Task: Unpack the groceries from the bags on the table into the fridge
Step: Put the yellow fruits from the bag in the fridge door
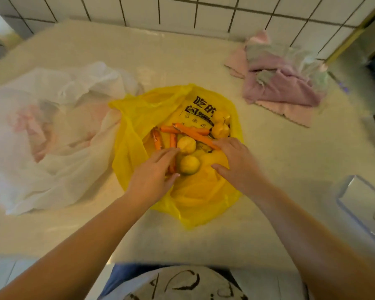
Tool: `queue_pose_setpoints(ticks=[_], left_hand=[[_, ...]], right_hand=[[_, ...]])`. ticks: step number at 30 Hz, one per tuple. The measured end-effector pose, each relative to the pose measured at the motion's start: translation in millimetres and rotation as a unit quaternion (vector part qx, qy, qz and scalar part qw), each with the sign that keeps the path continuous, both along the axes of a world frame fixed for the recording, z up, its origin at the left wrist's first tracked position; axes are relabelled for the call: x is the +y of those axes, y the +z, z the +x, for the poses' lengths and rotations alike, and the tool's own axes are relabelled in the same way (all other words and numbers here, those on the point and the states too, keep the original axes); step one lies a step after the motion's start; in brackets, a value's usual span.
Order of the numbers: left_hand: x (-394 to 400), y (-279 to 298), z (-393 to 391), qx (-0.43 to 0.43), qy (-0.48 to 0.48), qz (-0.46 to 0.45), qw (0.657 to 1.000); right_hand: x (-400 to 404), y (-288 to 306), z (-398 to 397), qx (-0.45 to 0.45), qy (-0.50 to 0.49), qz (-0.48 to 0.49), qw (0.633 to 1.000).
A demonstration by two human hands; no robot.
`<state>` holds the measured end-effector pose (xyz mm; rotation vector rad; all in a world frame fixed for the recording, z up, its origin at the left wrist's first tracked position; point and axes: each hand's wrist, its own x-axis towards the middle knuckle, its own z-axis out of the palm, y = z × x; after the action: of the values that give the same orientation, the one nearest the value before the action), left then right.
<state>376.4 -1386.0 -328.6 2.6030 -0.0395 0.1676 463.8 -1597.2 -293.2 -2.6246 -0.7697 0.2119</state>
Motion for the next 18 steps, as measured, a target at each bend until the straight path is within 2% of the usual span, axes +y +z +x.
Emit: queue_pose_setpoints(ticks=[4, 7, 10, 15, 18], left_hand=[[-25, -18, -2, 0.034, 0.068, -0.004, 0.997], [-43, -31, 1, 0.045, 0.097, 0.042, 0.993], [-59, -38, 8, 0.051, 0.120, 0.104, 0.986], [-69, -42, 16, 0.049, 0.120, 0.140, 0.982], [-68, -44, 21, 0.037, 0.126, 0.126, 0.983]], right_hand=[[10, -20, 48, -0.010, 0.141, 0.000, 0.990], [21, -37, 74, -0.077, 0.259, -0.011, 0.963], [35, -55, 97, -0.097, 0.349, -0.033, 0.931], [53, -79, 110, -0.149, 0.434, -0.064, 0.886], [59, -83, 111, -0.128, 0.433, -0.057, 0.890]])
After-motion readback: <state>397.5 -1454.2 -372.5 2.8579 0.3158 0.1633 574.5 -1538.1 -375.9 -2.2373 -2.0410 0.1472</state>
